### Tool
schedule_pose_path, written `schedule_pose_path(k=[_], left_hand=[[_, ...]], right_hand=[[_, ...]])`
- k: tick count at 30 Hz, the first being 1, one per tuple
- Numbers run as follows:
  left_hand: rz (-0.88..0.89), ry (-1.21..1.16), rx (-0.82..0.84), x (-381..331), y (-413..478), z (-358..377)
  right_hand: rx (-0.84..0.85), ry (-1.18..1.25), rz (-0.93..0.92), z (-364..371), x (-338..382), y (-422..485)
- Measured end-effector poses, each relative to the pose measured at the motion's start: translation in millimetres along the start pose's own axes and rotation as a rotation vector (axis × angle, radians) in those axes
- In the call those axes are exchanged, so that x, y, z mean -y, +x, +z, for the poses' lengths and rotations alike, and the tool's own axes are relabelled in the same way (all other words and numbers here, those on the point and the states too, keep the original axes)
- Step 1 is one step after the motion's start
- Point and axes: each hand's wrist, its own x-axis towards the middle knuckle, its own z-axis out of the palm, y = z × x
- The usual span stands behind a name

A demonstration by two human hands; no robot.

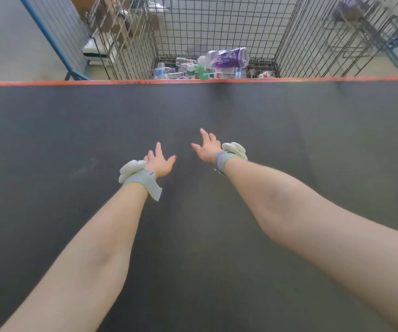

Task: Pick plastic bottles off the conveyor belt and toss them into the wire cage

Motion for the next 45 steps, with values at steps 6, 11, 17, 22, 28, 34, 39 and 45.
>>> schedule_pose_path(k=[6,11,17,22,28,34,39,45], left_hand=[[-0.042,0.119,0.073,56.6,-82.8,25.8],[-0.043,0.168,0.068,87.1,-140.9,50.4],[-0.026,0.233,0.026,121.2,-176.5,80.2],[-0.023,0.374,-0.048,154.5,-208.2,122.5],[0.148,0.237,0.073,156.5,-237.6,142.4],[0.125,0.185,-0.069,162.3,-250.7,87.4],[-0.044,0.119,-0.140,195.4,-263.5,52.8],[-0.101,0.116,-0.114,202.9,-276.0,61.1]], right_hand=[[0.141,-0.147,0.016,28.3,-8.1,-77.5],[0.185,-0.189,0.012,53.7,-24.7,-133.0],[0.205,-0.216,0.014,86.1,-47.4,-174.6],[0.260,-0.305,0.036,126.6,-91.1,-213.1],[0.132,-0.300,0.208,141.7,-123.4,-243.0],[0.214,-0.247,-0.031,140.5,-73.8,-266.5],[0.324,-0.304,-0.320,159.9,-28.6,-289.4],[0.424,-0.645,-0.698,184.5,-11.6,-302.7]])
